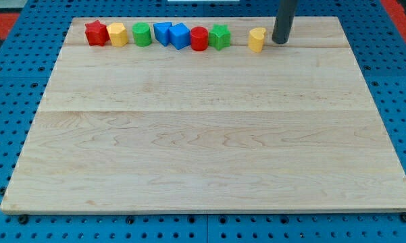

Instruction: Push the yellow heart towards the bottom left

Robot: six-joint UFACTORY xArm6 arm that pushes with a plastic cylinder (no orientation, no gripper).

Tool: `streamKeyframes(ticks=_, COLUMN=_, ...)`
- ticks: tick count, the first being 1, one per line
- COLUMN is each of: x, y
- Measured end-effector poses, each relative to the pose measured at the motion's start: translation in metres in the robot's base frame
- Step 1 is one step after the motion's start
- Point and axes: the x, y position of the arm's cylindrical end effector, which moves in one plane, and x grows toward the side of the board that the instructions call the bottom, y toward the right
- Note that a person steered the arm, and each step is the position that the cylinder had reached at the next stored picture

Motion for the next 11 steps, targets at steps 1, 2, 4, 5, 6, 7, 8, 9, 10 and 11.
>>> streamKeyframes(ticks=1, x=-0.022, y=0.023)
streamKeyframes(ticks=2, x=-0.047, y=0.024)
streamKeyframes(ticks=4, x=-0.012, y=-0.031)
streamKeyframes(ticks=5, x=0.035, y=-0.041)
streamKeyframes(ticks=6, x=0.094, y=-0.084)
streamKeyframes(ticks=7, x=0.160, y=-0.142)
streamKeyframes(ticks=8, x=0.228, y=-0.231)
streamKeyframes(ticks=9, x=0.241, y=-0.287)
streamKeyframes(ticks=10, x=0.203, y=-0.266)
streamKeyframes(ticks=11, x=0.211, y=-0.303)
